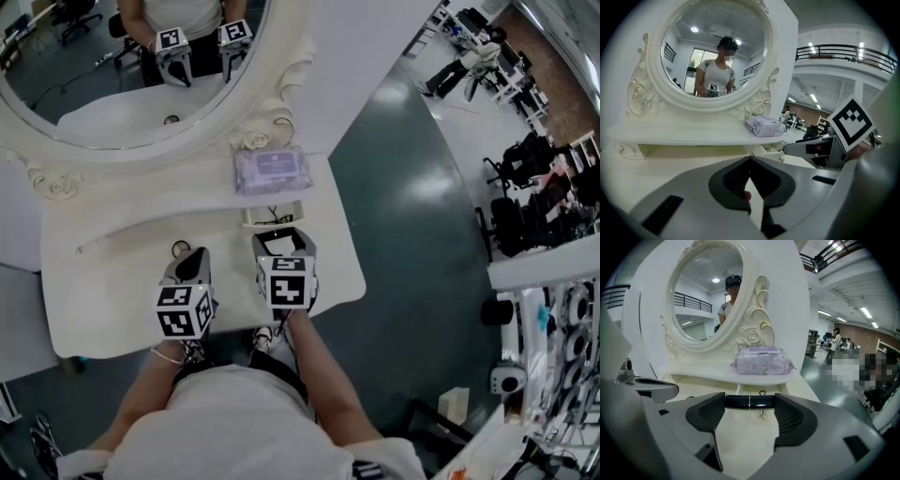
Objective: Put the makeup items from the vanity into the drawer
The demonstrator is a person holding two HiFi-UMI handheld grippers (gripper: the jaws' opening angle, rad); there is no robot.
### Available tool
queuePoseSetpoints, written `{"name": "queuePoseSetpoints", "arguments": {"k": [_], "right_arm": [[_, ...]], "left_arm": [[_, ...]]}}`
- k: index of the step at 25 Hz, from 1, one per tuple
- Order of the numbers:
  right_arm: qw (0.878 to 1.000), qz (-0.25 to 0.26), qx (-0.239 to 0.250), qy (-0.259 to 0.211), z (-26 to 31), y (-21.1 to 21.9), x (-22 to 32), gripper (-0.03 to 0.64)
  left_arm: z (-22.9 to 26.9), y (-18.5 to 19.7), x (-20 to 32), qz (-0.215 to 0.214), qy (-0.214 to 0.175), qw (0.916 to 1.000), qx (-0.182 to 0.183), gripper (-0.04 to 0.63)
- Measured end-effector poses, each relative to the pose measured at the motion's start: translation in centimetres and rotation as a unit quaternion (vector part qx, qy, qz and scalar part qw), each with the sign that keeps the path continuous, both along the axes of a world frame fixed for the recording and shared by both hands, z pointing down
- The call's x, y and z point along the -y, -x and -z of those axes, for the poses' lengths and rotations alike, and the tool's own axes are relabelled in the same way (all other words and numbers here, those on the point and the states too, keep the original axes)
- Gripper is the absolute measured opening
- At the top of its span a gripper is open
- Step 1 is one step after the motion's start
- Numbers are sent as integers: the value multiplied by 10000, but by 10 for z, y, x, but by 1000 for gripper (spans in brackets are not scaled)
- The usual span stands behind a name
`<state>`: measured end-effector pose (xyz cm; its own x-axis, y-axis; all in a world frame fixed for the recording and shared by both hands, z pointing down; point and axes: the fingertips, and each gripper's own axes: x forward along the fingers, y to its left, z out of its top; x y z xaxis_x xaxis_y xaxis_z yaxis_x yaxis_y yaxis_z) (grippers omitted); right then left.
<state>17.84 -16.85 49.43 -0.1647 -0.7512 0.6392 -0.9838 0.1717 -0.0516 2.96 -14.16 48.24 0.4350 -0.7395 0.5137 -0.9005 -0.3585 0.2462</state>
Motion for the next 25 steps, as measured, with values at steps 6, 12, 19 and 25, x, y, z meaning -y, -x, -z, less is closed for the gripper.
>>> {"name": "queuePoseSetpoints", "arguments": {"k": [6, 12, 19, 25], "right_arm": [[10000, -31, 58, -29, 0, -1, 23, 318], [9998, -183, 100, 41, -12, -9, 38, 318], [9995, -201, -11, 223, -32, -8, 54, 318], [9991, -208, -88, 350, -44, -6, 62, 318]], "left_arm": [[4, -10, 16, -124, -80, 9998, 113, 3], [5, -10, 29, -137, -50, 9997, 182, 3], [-9, -9, 34, -94, 135, 9996, 215, 3], [-20, -2, 32, -7, 252, 9993, 286, 3]]}}
